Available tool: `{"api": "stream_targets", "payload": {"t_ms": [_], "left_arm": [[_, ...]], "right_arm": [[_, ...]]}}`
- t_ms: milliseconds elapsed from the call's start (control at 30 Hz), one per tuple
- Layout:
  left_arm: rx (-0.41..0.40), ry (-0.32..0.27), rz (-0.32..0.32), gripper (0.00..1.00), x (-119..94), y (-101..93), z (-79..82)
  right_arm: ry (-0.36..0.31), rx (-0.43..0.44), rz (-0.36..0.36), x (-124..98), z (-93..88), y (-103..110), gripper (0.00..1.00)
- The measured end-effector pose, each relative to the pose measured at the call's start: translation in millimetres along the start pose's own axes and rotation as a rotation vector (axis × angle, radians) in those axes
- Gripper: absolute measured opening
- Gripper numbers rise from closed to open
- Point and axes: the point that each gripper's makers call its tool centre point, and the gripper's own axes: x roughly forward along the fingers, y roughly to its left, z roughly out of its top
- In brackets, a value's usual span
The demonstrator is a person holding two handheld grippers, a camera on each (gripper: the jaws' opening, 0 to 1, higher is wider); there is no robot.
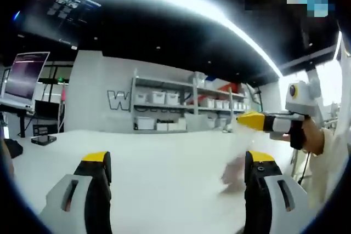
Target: Open the resealable bag by pulling the two sides of the seal apart until the entire bag opening is separated and visibly accessible.
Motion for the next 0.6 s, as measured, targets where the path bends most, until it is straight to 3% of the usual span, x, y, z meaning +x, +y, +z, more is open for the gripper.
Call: {"api": "stream_targets", "payload": {"t_ms": [600], "left_arm": [[-0.018,0.01,-0.003,0.98,-5,0.8,-2.6]], "right_arm": [[-0.052,-0.085,0.004,-4,25.4,5,0.0]]}}
